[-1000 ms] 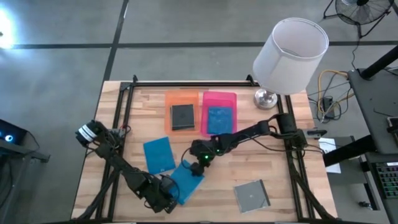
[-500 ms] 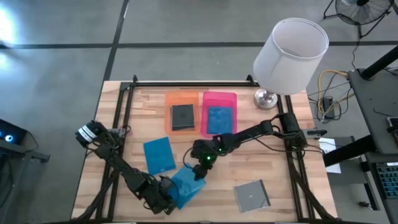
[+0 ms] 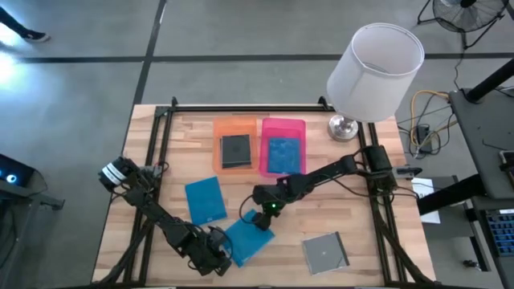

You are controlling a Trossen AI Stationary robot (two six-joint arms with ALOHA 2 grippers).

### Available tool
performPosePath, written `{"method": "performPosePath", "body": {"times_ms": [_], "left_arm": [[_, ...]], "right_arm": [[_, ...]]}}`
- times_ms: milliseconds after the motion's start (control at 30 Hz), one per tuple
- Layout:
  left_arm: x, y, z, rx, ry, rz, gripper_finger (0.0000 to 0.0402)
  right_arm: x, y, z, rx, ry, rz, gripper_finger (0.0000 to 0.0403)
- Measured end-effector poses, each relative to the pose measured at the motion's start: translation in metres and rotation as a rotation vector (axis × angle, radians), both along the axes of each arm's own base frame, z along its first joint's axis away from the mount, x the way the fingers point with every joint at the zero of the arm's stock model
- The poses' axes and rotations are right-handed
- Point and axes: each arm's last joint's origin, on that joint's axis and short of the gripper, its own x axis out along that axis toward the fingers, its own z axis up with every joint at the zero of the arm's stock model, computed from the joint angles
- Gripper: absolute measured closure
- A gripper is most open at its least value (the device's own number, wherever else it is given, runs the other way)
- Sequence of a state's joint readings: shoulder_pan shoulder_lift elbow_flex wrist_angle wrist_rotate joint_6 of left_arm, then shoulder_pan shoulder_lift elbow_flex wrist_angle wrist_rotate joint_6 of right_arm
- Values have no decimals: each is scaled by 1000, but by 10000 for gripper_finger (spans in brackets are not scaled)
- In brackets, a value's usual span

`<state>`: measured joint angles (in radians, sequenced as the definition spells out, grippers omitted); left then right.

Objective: Pick & place jewel cases by type
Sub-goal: Put the bottom blue CD case into the pink bin

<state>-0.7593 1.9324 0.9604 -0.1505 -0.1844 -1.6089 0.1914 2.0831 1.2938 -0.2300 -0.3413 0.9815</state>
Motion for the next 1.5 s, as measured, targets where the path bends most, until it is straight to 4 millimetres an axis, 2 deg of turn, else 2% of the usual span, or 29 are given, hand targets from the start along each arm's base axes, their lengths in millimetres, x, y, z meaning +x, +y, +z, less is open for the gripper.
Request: {"method": "performPosePath", "body": {"times_ms": [200, 433, 533, 633, 767, 833, 933, 1033, 1100, 1200, 1433, 1500], "left_arm": [[0, 0, 0, -12, 1, 8, 315], [1, -1, 1, -15, -14, 12, 315], [2, -2, 1, -17, -17, -2, 315], [2, -2, 1, -22, -16, -14, 315], [2, -2, 1, -21, -19, -12, 315], [2, -2, 1, -22, -20, -12, 315], [3, -3, 3, -22, -27, -11, 315], [3, -2, 5, -14, -41, -11, 315], [3, -2, 6, -9, -51, -6, 315], [3, -2, 7, -6, -58, -2, 315], [3, -1, 10, -4, -73, 1, 315], [3, -1, 10, -3, -74, 5, 315]], "right_arm": [[-1, 1, -30, 117, 2, -14, 145], [-1, 8, -36, 242, -65, 48, 145], [3, 9, -16, 260, -132, 60, 145], [2, 9, 5, 203, -208, 73, 144], [0, 10, 55, 236, -355, 121, 144], [-1, 11, 66, 245, -395, 134, 144], [-4, 12, 69, 233, -394, 109, 144], [-4, 17, 84, 257, -450, 93, 144], [0, 23, 79, 275, -465, 76, 144], [6, 34, 57, 314, -419, 40, 144], [33, 65, 33, 348, -346, 33, 145], [42, 67, 38, 350, -352, 37, 145]]}}
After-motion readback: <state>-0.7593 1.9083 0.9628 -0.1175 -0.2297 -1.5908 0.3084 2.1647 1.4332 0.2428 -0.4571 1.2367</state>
